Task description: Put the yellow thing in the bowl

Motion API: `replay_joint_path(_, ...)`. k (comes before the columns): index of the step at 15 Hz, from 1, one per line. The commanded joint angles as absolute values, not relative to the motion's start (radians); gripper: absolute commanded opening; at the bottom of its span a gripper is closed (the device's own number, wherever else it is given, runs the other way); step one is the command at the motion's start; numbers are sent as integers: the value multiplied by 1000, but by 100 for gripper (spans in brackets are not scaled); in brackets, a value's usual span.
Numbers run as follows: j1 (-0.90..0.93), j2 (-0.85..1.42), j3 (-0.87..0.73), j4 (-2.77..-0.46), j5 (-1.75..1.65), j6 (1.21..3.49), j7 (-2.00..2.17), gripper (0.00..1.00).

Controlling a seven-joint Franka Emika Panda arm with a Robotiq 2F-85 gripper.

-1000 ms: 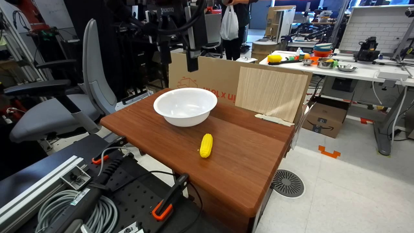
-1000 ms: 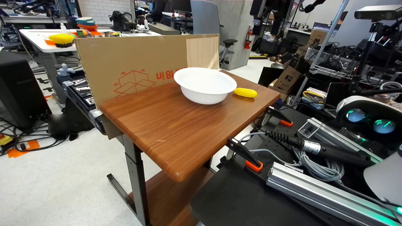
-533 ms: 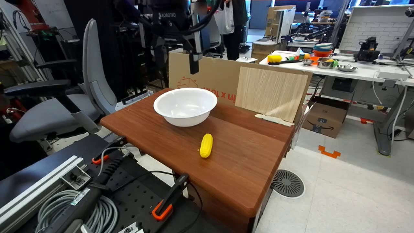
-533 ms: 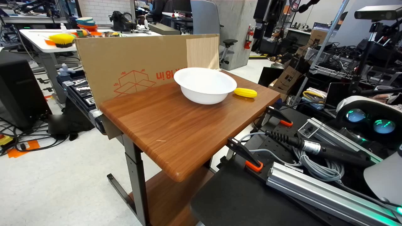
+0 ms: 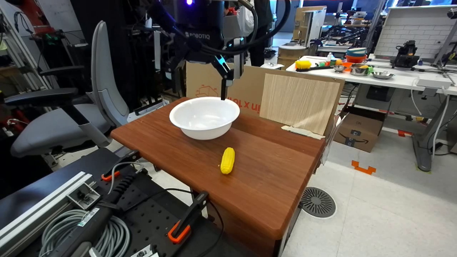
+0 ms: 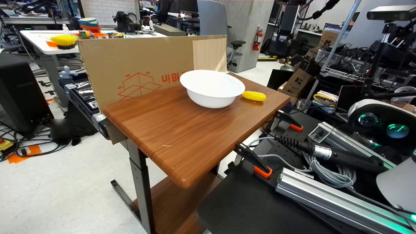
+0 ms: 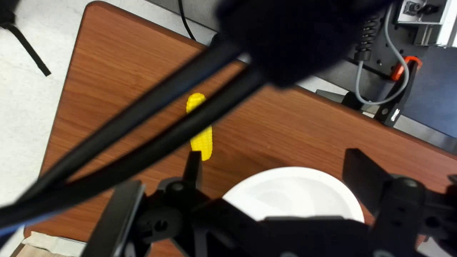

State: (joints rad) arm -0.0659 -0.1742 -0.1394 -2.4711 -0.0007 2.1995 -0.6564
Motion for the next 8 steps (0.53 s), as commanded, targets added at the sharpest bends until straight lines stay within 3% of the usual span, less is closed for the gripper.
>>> replay_joint_path(1,-64,-174,-141,-2470,-1,2195,-661,100)
replay_joint_path(8,-74,-99,-143,-2456,-56,2395,-635,100)
